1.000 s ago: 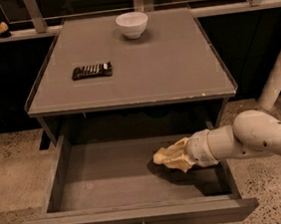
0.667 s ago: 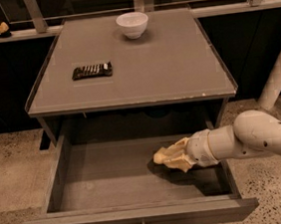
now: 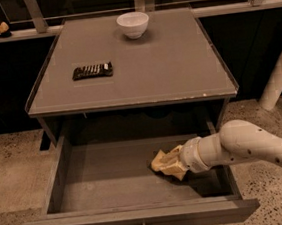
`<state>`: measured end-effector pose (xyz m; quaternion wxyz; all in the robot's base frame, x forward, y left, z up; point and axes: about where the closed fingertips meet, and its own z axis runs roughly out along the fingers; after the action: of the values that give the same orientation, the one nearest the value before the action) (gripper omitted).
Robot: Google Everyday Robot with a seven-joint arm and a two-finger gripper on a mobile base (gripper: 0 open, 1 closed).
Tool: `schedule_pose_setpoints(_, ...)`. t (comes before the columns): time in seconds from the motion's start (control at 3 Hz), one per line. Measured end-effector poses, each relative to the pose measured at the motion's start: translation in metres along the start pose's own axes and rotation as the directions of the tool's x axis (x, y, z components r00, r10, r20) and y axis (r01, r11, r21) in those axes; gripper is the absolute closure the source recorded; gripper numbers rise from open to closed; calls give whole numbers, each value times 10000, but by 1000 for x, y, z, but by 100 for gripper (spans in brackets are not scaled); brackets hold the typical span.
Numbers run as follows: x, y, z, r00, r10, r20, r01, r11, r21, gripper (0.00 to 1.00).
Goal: Place sponge into top drawer
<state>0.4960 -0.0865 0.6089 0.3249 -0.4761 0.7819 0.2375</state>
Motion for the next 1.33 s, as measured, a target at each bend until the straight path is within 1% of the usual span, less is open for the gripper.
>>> schedule_pose_setpoints(0.33,-4,-6,2,9999,-41,104,39,9997,259,100)
schedule_pose_setpoints(0.67,-4,-6,2,9999,-43,97,40,9997,238,81)
schedule_pose_setpoints(1.33,-4,-6,2,9999,-43,97,41,9997,237,35)
